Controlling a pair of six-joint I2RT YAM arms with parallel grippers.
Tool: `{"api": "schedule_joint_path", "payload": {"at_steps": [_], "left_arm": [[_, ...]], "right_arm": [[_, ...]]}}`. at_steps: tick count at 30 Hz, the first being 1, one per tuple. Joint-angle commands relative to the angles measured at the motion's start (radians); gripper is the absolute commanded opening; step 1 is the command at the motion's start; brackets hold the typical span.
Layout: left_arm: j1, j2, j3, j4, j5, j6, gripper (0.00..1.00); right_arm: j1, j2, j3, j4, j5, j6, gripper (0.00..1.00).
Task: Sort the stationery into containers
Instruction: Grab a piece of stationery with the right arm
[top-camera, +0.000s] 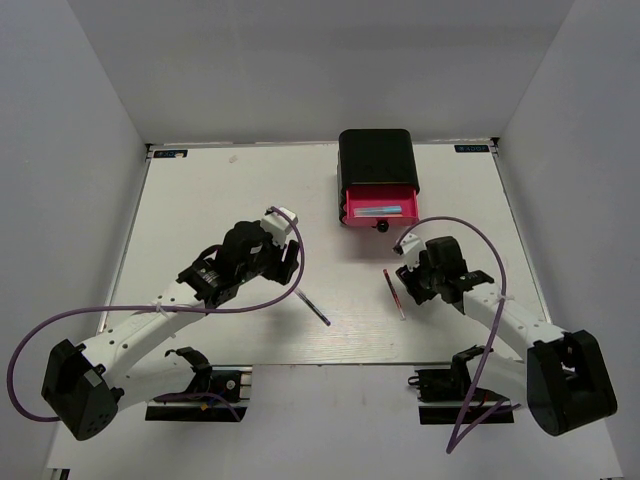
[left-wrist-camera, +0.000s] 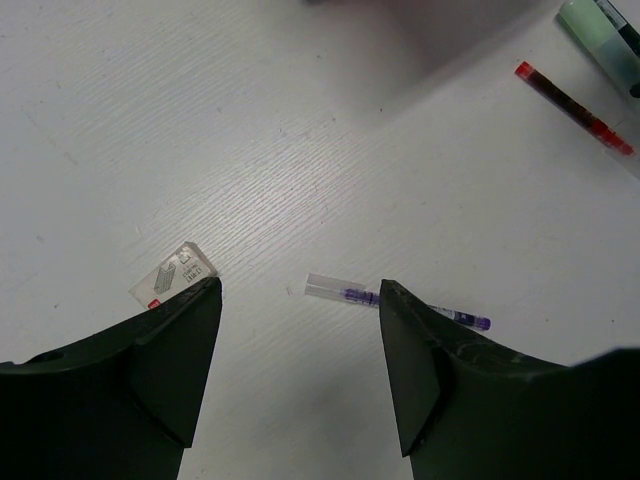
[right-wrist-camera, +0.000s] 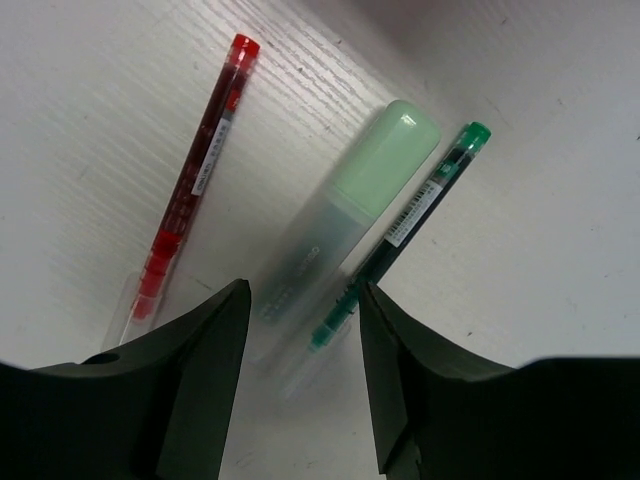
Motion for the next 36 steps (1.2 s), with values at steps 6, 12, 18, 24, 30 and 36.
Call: {"api": "schedule_joint_path", "payload": {"at_steps": [6, 12, 18, 24, 30, 36], "left_arm": [[0.002, -0.020, -0.004, 0.011, -0.011, 0.009, 0.75], [0.002, -0.020, -0.004, 0.011, -0.011, 0.009, 0.75], [0.002, -0.020, -0.004, 0.011, -0.011, 0.009, 0.75], [0.002, -0.020, -0.004, 0.011, -0.011, 0.009, 0.75], [0.002, -0.029, -0.004, 0.011, 0.009, 0.009, 0.76], [0.002, -0.020, -0.024, 0.031, 0.029, 0.009, 0.76]], "right_arm": [[0.004, 0.080, 0.003, 0.092, 0.010, -0.030, 0.54], [0.004, 0.117, 0.000, 0.096, -0.038, -0.054, 0.51], [0.005, 0.114, -0.020, 0.074, -0.100, -0.110, 0.37], [0.005, 0.015, -0.005, 0.015, -0.107, -0.203, 0.23], [0.001, -0.124, 0.126, -0.058, -0.152, -0.314, 0.10], [0.008, -0.102, 0.363, -0.260, -0.443, -0.418, 0.07]]}}
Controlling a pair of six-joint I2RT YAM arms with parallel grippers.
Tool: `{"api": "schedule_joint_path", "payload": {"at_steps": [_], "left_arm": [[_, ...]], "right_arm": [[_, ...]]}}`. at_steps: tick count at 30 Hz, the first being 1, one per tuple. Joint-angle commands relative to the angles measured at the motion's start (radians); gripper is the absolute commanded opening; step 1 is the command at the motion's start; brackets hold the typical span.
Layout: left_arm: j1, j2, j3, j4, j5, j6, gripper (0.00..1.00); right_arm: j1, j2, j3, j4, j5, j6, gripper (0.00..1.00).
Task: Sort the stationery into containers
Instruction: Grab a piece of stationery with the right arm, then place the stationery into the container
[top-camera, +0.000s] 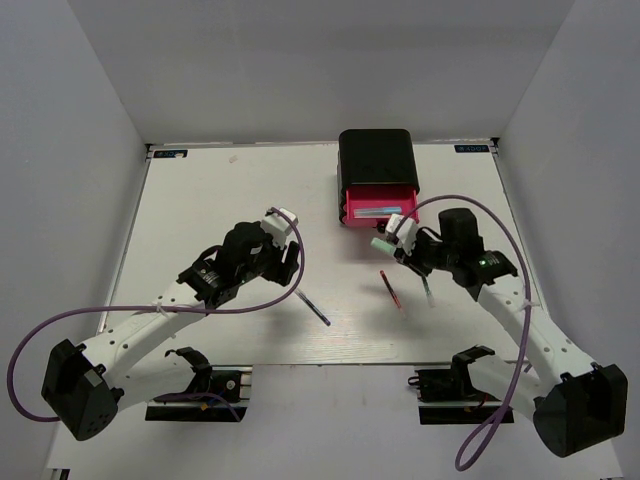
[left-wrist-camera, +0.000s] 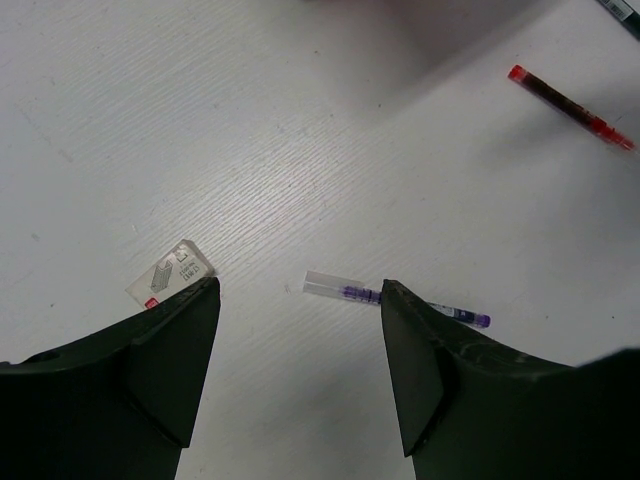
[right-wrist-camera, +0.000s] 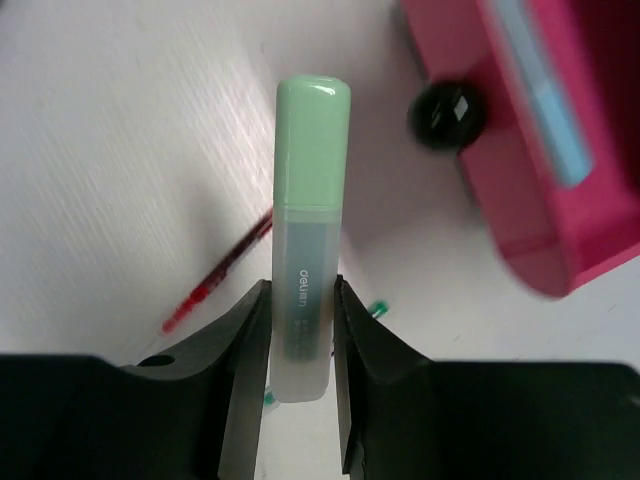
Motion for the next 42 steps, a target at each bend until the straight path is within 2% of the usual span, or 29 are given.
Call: {"api": "schedule_joint_path", "payload": {"at_steps": [1, 6, 12, 15, 18, 22, 23, 25, 26, 30, 32, 34, 35, 36, 37, 38, 42], "left_arm": [[0.002, -0.019, -0.018, 0.030, 0.032, 0.008, 0.76], [0.002, -0.019, -0.038, 0.050, 0.041, -0.002, 0.77], [0.002, -0.019, -0.049, 0.082, 0.070, -0.022, 0.77], [0.002, -0.019, -0.058, 0.092, 0.071, -0.031, 0.77], [0.002, -0.019, -0.058, 0.092, 0.058, -0.031, 0.77], [0.002, -0.028, -0.058, 0.092, 0.048, -0.031, 0.78], [0.002, -0.028, -0.058, 0.092, 0.048, -0.031, 0.78], [0.002, -0.028, -0.058, 0.092, 0.048, -0.031, 0.78], [0.002, -0.028, -0.058, 0.092, 0.048, -0.031, 0.78], [0.002, -0.028, -0.058, 0.092, 0.048, -0.031, 0.78], [0.002, -0.028, -0.058, 0.092, 0.048, -0.031, 0.78], [0.002, -0.028, -0.058, 0.092, 0.048, -0.031, 0.78], [0.002, -0.028, -0.058, 0.092, 0.048, -0.031, 0.78], [0.002, -0.028, -0.058, 0.092, 0.048, -0.031, 0.78], [0.002, -0.028, -0.058, 0.092, 0.048, -0.031, 0.78], [0.002, -0.028, -0.058, 0.092, 0.048, -0.031, 0.78], [0.002, -0.028, -0.058, 0.092, 0.057, -0.031, 0.78]], "right_arm": [[0.003, 0.002, 0.137, -0.084, -0.232, -0.093, 0.07], [0.005, 0.059, 0.307, -0.089, -0.321, -0.123, 0.07], [0.002, 0.182, 0.387, 0.078, -0.154, -0.143, 0.07], [-0.001, 0.240, 0.409, 0.109, -0.133, -0.195, 0.07], [-0.006, 0.303, 0.400, 0.133, -0.113, -0.220, 0.11], [-0.003, 0.334, 0.378, 0.170, -0.094, -0.216, 0.27], [-0.006, 0.338, 0.378, 0.179, -0.093, -0.211, 0.41], [-0.003, 0.343, 0.383, 0.192, -0.093, -0.186, 0.55], [-0.004, 0.337, 0.386, 0.199, -0.093, -0.180, 0.65], [-0.004, 0.312, 0.394, 0.207, -0.104, -0.136, 0.65], [-0.006, 0.279, 0.394, 0.201, -0.125, -0.119, 0.60], [-0.007, 0.245, 0.389, 0.149, -0.166, -0.119, 0.49], [-0.007, 0.214, 0.383, 0.130, -0.217, -0.146, 0.38], [-0.004, 0.206, 0.378, 0.082, -0.243, -0.165, 0.17], [-0.007, 0.199, 0.365, 0.014, -0.328, -0.221, 0.08], [-0.004, 0.197, 0.363, -0.029, -0.347, -0.294, 0.00], [-0.001, 0.234, 0.369, -0.284, -0.371, -0.474, 0.00]]}}
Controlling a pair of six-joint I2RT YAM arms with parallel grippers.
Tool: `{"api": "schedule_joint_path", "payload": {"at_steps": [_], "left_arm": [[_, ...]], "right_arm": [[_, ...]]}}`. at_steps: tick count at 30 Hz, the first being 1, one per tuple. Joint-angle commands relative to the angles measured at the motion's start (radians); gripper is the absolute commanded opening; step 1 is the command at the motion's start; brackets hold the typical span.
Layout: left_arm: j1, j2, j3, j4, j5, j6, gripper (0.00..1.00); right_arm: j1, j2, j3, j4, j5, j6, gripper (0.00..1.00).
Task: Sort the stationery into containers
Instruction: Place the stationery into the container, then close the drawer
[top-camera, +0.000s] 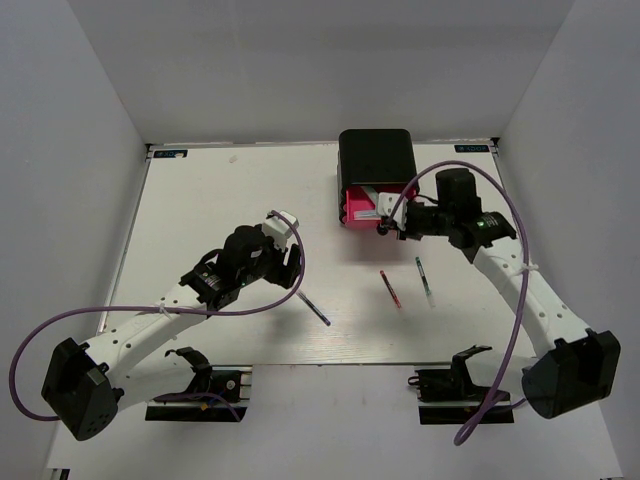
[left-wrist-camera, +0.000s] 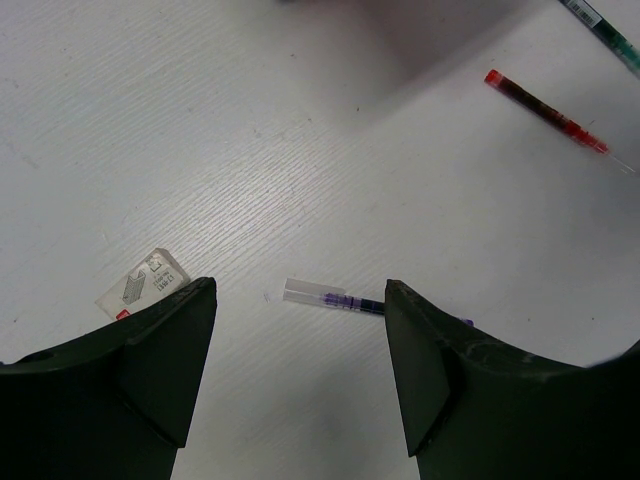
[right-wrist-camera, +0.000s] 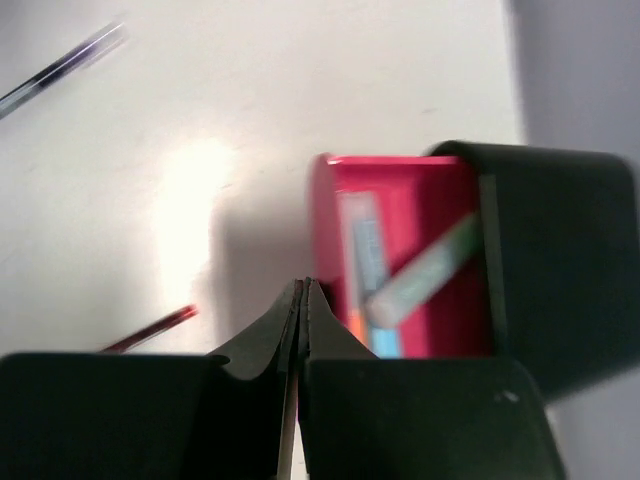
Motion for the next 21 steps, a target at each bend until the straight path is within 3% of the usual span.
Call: {"api": "schedule_joint_path", "payload": {"at_steps": [1, 4, 10, 21], "left_arm": [[0.002, -0.028, -0.008, 0.018, 0.009, -0.004, 0.78], [0.002, -0.028, -0.008, 0.018, 0.009, -0.004, 0.78], [0.002, -0.028, -0.008, 0.018, 0.009, -0.004, 0.78], [0.002, -0.028, -0.008, 0.018, 0.009, -0.004, 0.78]], "right_arm": [[0.003, 0.066, -0.001, -0.257, -0.060, -0.188, 0.00], [0.002, 0.115, -0.004, -0.316, 0.010, -0.228, 0.00], [0.000, 0.125, -0.080, -0.103, 0.122, -0.112, 0.00], [0.002, 0.218, -0.039, 0.201, 0.314, 0.043, 0.00]]}}
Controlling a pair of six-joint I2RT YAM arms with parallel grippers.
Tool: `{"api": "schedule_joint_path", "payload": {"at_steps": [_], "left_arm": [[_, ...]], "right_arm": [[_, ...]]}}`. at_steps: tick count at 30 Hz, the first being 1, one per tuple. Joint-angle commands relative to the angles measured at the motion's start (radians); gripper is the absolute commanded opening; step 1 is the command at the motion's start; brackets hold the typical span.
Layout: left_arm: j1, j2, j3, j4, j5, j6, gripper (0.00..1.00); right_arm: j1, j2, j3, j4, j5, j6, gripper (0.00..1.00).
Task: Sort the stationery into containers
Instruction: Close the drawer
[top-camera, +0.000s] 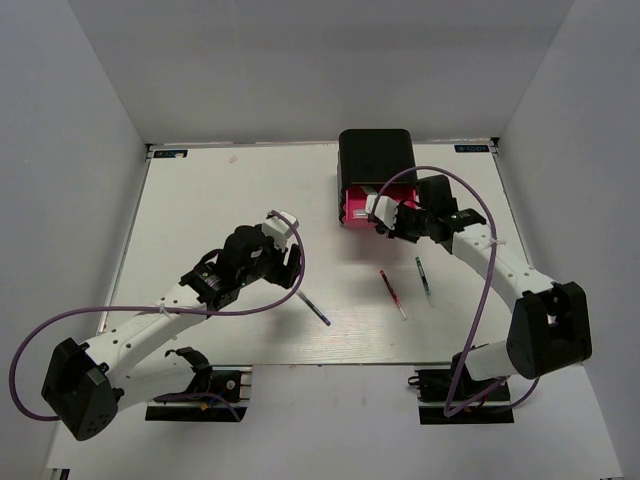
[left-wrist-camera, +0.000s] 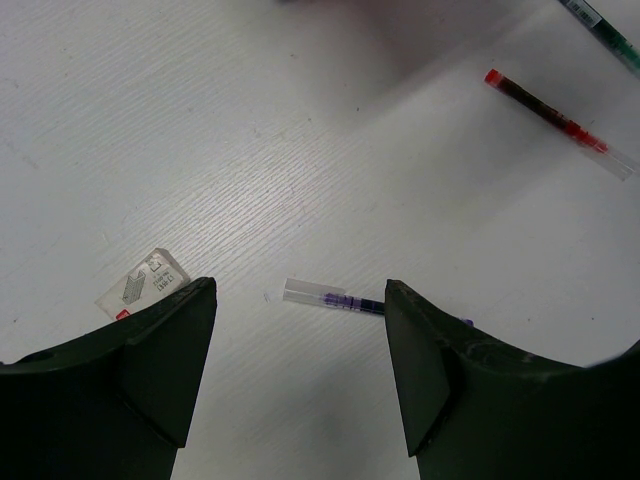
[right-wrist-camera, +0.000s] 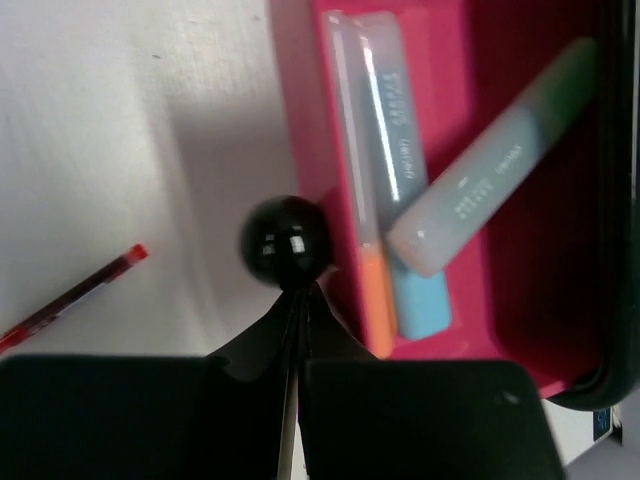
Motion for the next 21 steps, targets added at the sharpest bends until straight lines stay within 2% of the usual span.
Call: {"api": "schedule_joint_path", "payload": {"at_steps": [1, 16, 21], "left_arm": [[0.002, -0.028, -0.008, 0.017, 0.009, -0.004, 0.78], [0.002, -0.046, -0.008, 0.026, 0.009, -0.013, 0.78], [0.002, -0.055, -0.028, 0.062, 0.074, -0.042, 0.81]], "right_arm": [[0.000, 0.027, 0.050, 0.142, 0.066, 0.062, 0.00], [-0.003, 0.084, 0.134, 0.286, 0.116, 0.162, 0.00], [-0.001, 0.144, 0.172, 0.314, 0.152, 0.194, 0.00]]}}
